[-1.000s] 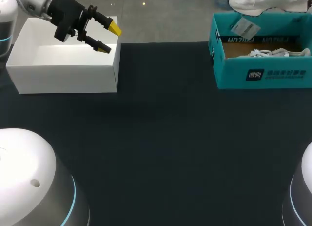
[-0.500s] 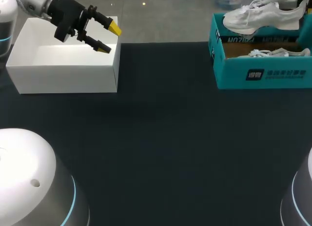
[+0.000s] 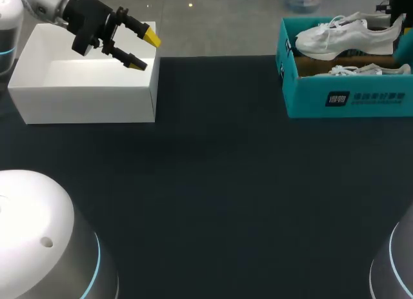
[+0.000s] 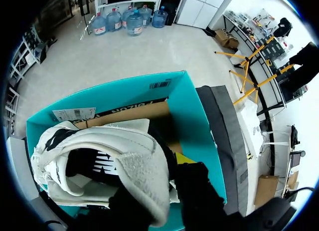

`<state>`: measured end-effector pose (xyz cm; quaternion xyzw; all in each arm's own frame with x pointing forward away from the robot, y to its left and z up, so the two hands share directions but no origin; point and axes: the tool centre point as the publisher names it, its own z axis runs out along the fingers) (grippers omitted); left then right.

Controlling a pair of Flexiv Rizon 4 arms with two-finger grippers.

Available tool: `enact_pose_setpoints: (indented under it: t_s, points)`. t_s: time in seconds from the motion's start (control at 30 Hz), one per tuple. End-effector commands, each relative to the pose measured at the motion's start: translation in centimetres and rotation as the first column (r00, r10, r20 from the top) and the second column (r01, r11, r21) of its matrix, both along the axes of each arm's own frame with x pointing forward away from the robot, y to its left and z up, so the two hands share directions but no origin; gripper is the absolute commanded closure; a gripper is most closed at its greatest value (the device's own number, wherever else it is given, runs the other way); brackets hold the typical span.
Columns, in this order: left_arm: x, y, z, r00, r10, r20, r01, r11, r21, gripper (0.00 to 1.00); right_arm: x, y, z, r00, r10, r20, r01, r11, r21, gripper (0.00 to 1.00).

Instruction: Take the shoe out of the shoebox, open the shoe tongue, remove and reinsert the insole, then place the shoe into the shoebox

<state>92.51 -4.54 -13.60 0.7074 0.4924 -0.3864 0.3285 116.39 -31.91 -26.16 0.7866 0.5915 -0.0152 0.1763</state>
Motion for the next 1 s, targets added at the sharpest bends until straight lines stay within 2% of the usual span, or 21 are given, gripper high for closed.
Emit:
enact_pose_setpoints:
  t_s: [0.03,0.33,0.7,1.0]
  points:
    - [0.0,0.0,0.0,1.0,0.0,0.001,0.0,1.0,0.002,0.0,1.2,-0.6,-1.7,1.0,-0.003,-0.003,0.003,1.0,0.01,1.0]
    - [0.0,0.0,0.0,1.0,0.0,0.001,0.0,1.0,0.002,0.0,2.2,-1.5,-4.7,1.0,0.013,-0.026,-0.013,1.0,0.01,1.0]
    - [0.0,0.0,0.0,1.0,0.0,0.001,0.0,1.0,0.002,0.0,2.4,-1.6,-8.2,0.998,-0.004,-0.065,0.005,1.0,0.026,1.0]
    - [0.0,0.0,0.0,1.0,0.0,0.001,0.0,1.0,0.002,0.0,2.4,-1.7,-9.4,0.996,-0.018,-0.088,0.02,0.999,0.029,1.0]
